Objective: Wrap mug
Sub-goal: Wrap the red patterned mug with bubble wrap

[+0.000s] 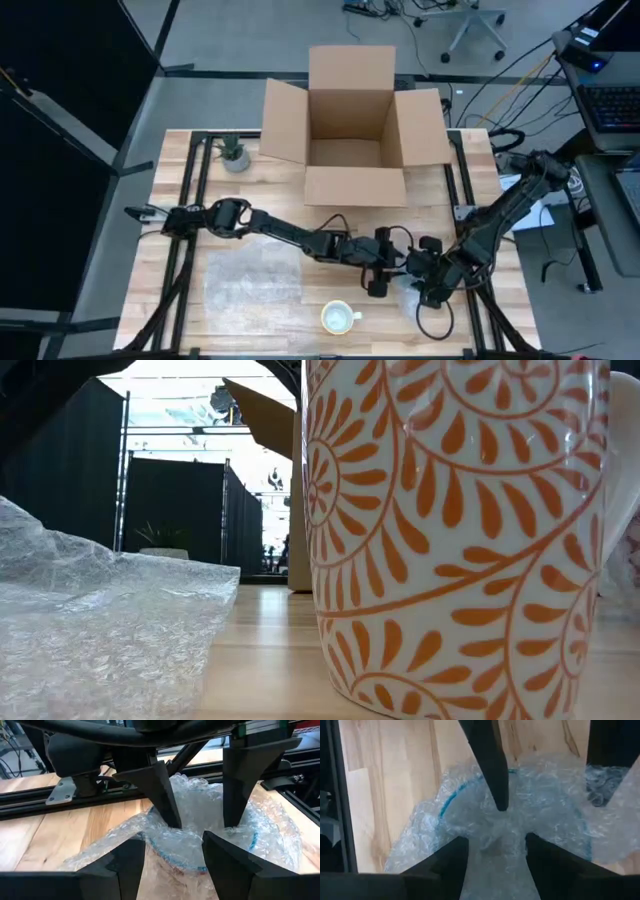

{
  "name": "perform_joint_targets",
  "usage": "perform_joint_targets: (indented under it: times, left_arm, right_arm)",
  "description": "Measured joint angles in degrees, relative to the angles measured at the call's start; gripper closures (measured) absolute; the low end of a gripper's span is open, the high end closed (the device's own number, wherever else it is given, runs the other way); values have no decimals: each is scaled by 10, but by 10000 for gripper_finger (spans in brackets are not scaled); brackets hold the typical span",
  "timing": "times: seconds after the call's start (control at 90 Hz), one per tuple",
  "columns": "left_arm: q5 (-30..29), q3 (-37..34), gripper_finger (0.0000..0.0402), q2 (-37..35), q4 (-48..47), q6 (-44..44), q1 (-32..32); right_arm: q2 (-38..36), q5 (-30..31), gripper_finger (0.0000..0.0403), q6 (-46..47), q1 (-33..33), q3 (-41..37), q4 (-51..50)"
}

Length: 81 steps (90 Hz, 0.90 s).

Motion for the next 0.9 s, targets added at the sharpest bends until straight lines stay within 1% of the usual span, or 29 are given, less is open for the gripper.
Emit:
perform_joint_targets:
  times: [0.078,0.233,0.333,0.433,0.544,0.633,0.722,0.756,0.9]
  left_arm:
    - [-4,-1,215,-11,-15,1,0]
    - [-42,-2,215,-32,-60,1,-2]
    - [-62,-2,215,-37,-61,1,-3]
    - [-85,2,215,-39,-31,0,-4]
    - [-85,12,215,-41,-1,-17,-2]
    - [-85,14,215,-27,12,-26,0]
    - [-84,13,215,4,9,-25,-3]
    - [-86,13,215,14,26,-26,-5]
    - [-82,16,215,30,24,-14,-5]
  right_arm:
    - [0,0,223,0,0,0,0]
    - [0,-1,223,0,0,-1,-3]
    - [0,4,222,-1,0,-1,-4]
    - [1,9,223,-6,0,-2,-1]
    - [1,11,223,-15,0,-3,6]
    - [1,11,222,-19,0,-3,7]
    - [1,12,222,-23,-2,-3,7]
    - [1,11,223,-25,-2,-3,7]
    - [2,8,222,-27,-3,-2,7]
